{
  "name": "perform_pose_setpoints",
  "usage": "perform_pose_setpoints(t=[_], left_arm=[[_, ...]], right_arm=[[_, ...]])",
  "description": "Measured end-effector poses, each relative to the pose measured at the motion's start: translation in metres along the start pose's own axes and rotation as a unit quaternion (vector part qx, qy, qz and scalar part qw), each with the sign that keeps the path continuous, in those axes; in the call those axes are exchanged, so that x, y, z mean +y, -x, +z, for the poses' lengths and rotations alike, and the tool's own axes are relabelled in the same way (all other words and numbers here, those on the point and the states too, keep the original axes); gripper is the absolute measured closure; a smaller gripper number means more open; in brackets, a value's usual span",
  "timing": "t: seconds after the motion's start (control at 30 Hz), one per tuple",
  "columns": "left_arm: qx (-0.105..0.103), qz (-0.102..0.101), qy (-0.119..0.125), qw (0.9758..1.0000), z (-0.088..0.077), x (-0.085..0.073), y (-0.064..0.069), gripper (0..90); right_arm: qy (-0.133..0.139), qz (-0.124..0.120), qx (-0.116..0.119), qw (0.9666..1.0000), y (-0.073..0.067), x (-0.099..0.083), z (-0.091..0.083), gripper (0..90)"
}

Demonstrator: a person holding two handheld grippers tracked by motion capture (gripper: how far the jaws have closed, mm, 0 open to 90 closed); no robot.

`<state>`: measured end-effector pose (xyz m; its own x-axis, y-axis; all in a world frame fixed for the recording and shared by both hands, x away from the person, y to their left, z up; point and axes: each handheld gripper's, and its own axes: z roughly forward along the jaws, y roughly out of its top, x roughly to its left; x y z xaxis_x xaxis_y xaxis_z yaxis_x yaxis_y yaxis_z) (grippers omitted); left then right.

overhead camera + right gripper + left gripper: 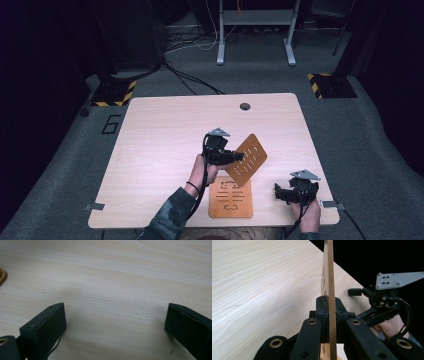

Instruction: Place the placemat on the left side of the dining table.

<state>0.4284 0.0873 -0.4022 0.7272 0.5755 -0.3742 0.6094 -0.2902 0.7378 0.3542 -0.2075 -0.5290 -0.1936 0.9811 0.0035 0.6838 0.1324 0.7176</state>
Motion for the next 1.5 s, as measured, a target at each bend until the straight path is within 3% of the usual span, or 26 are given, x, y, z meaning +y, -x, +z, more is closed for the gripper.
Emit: perform_pose_setpoints(t=[0.43,0.77,1.27,1.5], left_arm=[[0.040,-0.022,0.019,0.9988,-0.030,-0.004,-0.030,85.9],[0.075,-0.041,0.030,0.9959,-0.054,-0.008,-0.054,85.9],[0.123,-0.076,0.053,0.9880,-0.096,-0.018,-0.089,85.9],[0.144,-0.094,0.067,0.9829,-0.114,-0.021,-0.103,85.9]], right_arm=[[0.001,-0.003,0.001,1.0000,0.000,0.000,0.000,2.7],[0.000,-0.003,0.000,1.0000,0.000,0.000,0.000,2.7],[0.000,-0.003,0.000,1.0000,0.000,0.000,0.000,2.7],[0.000,-0.003,0.000,1.0000,0.000,0.000,0.000,2.7]])
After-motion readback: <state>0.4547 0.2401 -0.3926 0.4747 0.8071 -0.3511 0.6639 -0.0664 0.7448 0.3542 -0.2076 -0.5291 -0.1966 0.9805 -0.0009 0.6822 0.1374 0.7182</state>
